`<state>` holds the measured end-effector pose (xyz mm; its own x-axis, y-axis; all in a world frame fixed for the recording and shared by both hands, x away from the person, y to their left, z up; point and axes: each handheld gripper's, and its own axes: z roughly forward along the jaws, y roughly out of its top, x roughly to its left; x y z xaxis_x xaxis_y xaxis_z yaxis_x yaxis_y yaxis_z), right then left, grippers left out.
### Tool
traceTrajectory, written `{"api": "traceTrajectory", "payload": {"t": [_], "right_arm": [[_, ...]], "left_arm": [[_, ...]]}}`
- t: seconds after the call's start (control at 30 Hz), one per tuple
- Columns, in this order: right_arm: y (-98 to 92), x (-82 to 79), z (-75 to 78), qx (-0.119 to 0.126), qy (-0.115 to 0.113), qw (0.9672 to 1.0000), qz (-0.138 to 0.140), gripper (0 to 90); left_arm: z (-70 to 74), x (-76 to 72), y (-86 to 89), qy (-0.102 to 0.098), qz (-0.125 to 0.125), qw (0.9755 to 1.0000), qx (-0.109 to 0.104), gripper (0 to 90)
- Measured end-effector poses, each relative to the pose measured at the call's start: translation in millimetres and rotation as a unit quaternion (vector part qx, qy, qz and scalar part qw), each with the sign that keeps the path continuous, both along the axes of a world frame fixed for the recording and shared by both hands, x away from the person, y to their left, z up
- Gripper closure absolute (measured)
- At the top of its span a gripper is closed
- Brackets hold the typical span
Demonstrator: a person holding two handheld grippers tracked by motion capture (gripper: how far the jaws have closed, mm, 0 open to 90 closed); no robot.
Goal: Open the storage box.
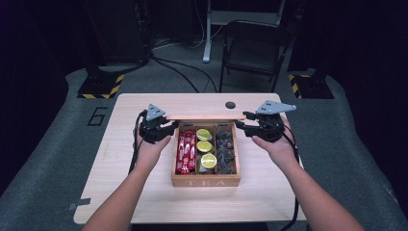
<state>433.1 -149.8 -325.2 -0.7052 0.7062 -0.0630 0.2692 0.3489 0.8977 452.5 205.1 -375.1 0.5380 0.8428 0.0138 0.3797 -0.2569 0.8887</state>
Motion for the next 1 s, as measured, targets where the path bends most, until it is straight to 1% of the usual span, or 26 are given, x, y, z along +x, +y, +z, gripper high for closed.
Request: {"api": "traceTrajectory", "payload": {"t": [0.1, 0.13, 0.2, 0.37, 0.4, 0.43, 0.47, 0.5, 0.6, 0.63, 0.73, 0.8, 0.87, 0.9, 1.0], "right_arm": [[-0.2, 1.9, 1.0, 0.001, -0.001, 1.0, 0.001, 52.2], [-0.3, 2.6, 1.3, 0.001, -0.002, 1.0, 0.001, 52.2], [0.0, 3.3, 1.6, 0.008, 0.002, 1.0, -0.002, 52.1], [-0.1, 7.3, 3.4, 0.007, 0.001, 1.0, 0.0, 51.1], [0.7, 7.6, 3.9, 0.005, 0.001, 1.0, -0.005, 50.7], [0.9, 8.6, 4.6, 0.001, -0.003, 1.0, -0.003, 50.5], [1.8, 8.8, 5.4, 0.002, -0.001, 1.0, -0.006, 50.4], [2.1, 9.5, 6.5, -0.001, -0.003, 1.0, -0.006, 50.4], [2.7, 13.0, 9.6, -0.007, -0.007, 0.9999, -0.005, 50.5], [3.1, 13.6, 10.7, -0.003, -0.006, 0.9999, -0.009, 50.7], [3.5, 16.0, 14.5, 0.003, -0.005, 0.9999, -0.011, 51.0], [4.0, 18.9, 17.1, 0.001, -0.011, 0.9999, -0.012, 51.4], [4.5, 22.1, 19.4, 0.002, -0.008, 0.9999, -0.015, 51.7], [4.5, 24.2, 20.4, 0.003, -0.011, 0.9998, -0.014, 51.9], [5.4, 28.4, 23.3, 0.006, -0.006, 0.9998, -0.018, 51.9]], "left_arm": [[0.9, 0.8, 0.0, 0.002, 0.002, 1.0, 0.0, 59.9], [0.9, 1.4, -0.4, 0.0, 0.003, 1.0, -0.002, 59.9], [2.6, 2.5, -0.7, 0.003, 0.003, 1.0, 0.003, 60.1], [6.7, 6.4, -1.4, 0.004, -0.001, 0.9999, 0.015, 60.6], [7.0, 7.3, -1.6, 0.003, 0.0, 0.9999, 0.013, 60.7], [7.5, 8.2, -1.4, 0.004, 0.001, 0.9999, 0.012, 60.7], [8.0, 8.8, -1.3, 0.005, 0.002, 0.9999, 0.011, 60.7], [8.2, 9.9, -1.3, 0.004, 0.003, 0.9999, 0.01, 60.7], [10.1, 13.0, -0.9, 0.007, 0.002, 1.0, 0.006, 60.8], [10.6, 14.1, -0.6, 0.007, 0.0, 1.0, 0.007, 60.8], [12.0, 17.4, 0.1, 0.01, 0.0, 1.0, 0.001, 60.9], [12.9, 19.2, 0.2, 0.011, 0.003, 0.9999, -0.001, 61.0], [14.1, 21.9, 0.5, 0.013, 0.002, 0.9999, -0.002, 61.1], [14.3, 22.5, 0.3, 0.013, 0.003, 0.9999, -0.004, 61.2], [16.1, 25.9, -0.1, 0.015, 0.007, 0.9999, -0.005, 61.5]]}}
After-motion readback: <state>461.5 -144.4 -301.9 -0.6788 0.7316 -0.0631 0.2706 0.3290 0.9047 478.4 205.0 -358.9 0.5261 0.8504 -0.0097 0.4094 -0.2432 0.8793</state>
